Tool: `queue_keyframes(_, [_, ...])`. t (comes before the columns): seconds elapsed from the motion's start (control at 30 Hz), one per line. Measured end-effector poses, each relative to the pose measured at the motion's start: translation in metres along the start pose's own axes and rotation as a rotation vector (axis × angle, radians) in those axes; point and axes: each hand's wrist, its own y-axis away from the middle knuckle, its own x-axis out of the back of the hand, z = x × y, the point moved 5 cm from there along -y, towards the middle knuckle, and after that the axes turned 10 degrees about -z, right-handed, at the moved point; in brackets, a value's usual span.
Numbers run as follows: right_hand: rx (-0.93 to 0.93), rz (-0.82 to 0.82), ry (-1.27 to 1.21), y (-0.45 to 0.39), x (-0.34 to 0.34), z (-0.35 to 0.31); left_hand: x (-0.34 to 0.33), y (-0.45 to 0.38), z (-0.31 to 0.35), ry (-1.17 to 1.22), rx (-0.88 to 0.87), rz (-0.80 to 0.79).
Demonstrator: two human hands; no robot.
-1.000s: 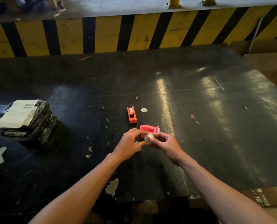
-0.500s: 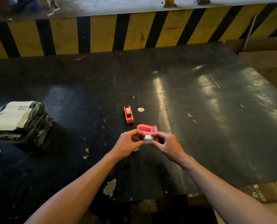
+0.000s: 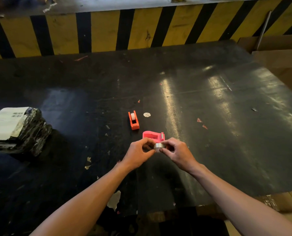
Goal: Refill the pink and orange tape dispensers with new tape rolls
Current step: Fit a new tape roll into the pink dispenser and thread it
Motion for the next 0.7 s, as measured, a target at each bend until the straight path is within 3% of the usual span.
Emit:
queue_keyframes(0.17, [-0.072, 0.068, 0.04, -0.021, 0.014, 0.018, 0.013, -0.033, -0.017, -0.317, 0.148, -0.074])
queue_keyframes(0.33, [-0.017, 0.05, 0.138, -0.052, 0.011, 0.017, 0.017, -0.069, -0.037, -0.478, 0.275, -0.252])
queue_keyframes(0.7, [0.147, -0.058, 0.248, -0.079, -0.005, 0.017, 0.027, -0.075, -0.054, -0.435, 0.174, -0.285])
